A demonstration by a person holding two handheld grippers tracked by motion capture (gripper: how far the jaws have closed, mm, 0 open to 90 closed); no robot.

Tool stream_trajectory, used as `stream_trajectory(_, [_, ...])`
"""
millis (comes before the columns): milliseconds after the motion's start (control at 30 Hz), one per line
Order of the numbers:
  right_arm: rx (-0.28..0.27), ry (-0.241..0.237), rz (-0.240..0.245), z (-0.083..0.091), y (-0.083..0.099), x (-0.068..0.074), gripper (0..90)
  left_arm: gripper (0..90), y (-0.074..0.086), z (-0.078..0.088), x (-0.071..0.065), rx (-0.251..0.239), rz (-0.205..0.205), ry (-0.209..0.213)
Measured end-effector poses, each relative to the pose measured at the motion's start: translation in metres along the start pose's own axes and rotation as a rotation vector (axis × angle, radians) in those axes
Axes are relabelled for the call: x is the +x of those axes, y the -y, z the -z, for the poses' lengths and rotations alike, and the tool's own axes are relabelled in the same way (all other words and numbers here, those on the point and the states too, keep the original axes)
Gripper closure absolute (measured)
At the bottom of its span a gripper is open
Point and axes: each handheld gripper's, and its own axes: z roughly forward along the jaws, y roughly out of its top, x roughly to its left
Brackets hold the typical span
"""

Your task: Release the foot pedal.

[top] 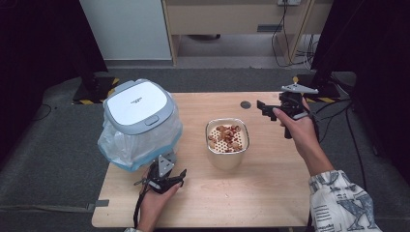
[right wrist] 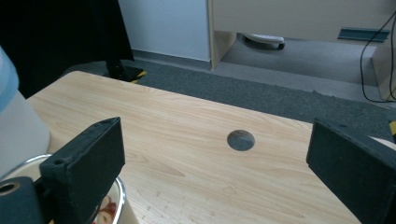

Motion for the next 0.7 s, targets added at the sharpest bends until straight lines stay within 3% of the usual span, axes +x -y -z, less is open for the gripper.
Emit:
stream_trajectory(400, [0.039,0.075,-0.024,0.002,0.037,-0.02,6.3,25.3,0.001,-0.002,0.001,0.01,-0.003,0.004])
stream_trajectory(700, [0.096,0.091,-0.061,-0.002,0.076,-0.029,6.6,24.9,0.002,-0.003,0.001,0.005,-0.008,0.007])
